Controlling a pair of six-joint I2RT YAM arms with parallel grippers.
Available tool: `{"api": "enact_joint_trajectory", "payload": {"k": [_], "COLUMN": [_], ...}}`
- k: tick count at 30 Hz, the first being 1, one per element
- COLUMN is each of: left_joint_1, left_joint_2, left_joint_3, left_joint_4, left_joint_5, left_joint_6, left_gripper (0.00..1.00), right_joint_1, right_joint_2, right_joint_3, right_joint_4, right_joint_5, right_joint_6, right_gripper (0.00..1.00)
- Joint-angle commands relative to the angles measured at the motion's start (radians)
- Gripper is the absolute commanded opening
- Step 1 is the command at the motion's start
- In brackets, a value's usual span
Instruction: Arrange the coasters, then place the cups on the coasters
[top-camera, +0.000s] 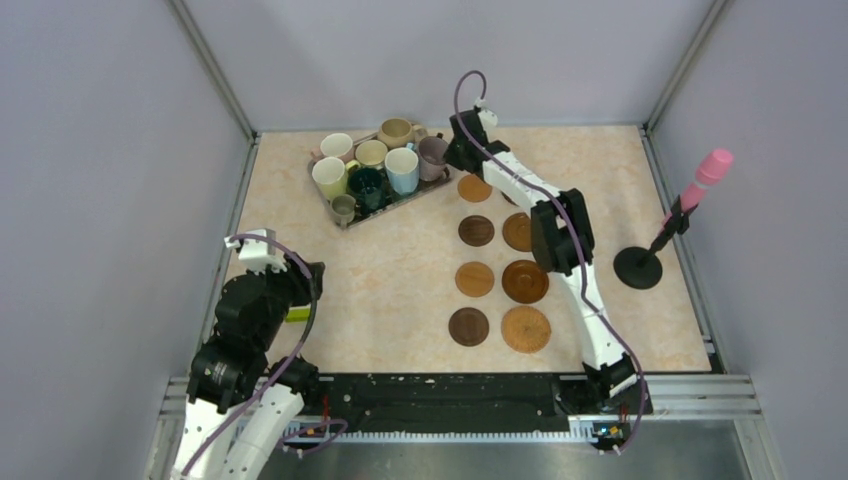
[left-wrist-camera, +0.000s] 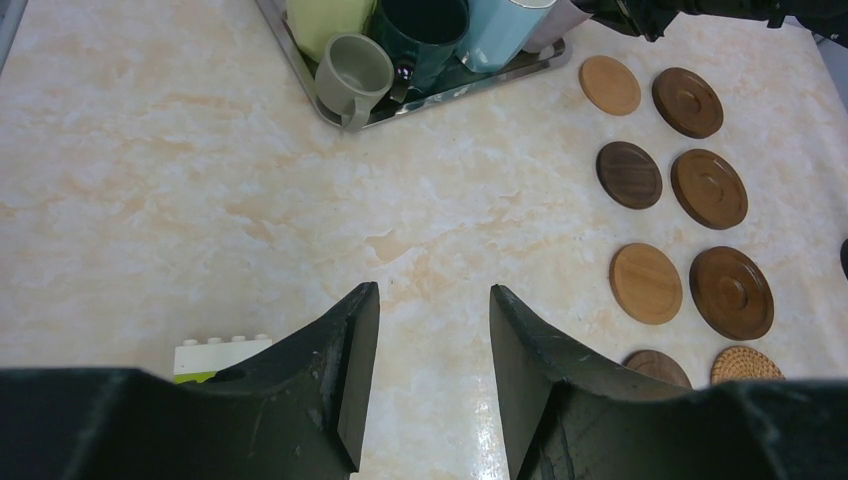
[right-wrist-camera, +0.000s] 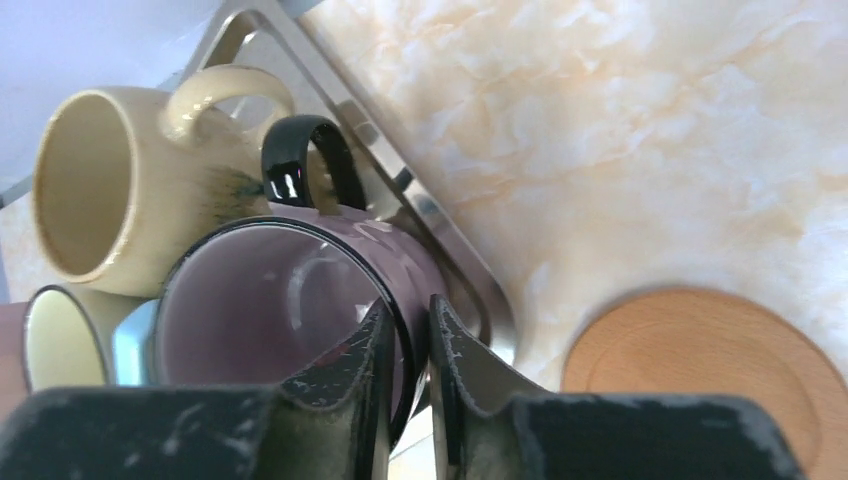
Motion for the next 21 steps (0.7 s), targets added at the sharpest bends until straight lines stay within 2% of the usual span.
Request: {"api": "enact_joint_trajectory", "payload": {"k": [1,4,11,17,21], "left_joint_1": [-0.004,-0.004,-0.004,-0.004,-0.004], "left_joint_2": [0.004,0.0,-0.001,-0.003,-0.006], "left_joint_3": [-0.001,-0.002,0.0,-0.001,-0.003], "left_joint_4": [0.035,0.033,0.031,0.032,0.034], "left_joint_5": [-0.01,-0.013,-0.012,-0.01,-0.01], "left_joint_6": [0.004,0.002,0.002,0.002,0.002], "left_gripper": [0.5,0.5,0.5,0.5,0.5], "right_joint_1": [-0.011,-0.022,-0.056,-0.081,-0.085], "right_joint_2": [-0.105,-0.114,-0.163,-0.273,-0.361], "right_joint_3": [-0.012,-0.008,0.023,-0.01,-0.042], "right_joint_4": [0.024,0.031,0.036,0.034,-0.05], "right_joint_5": [0.02,0.012,-0.031,-0.083,-0.029], "right_joint_6": [0.018,0.026,0.018,-0.03,-0.103], "right_gripper": [0.07,0.0,0.0,0.0,0.0]}}
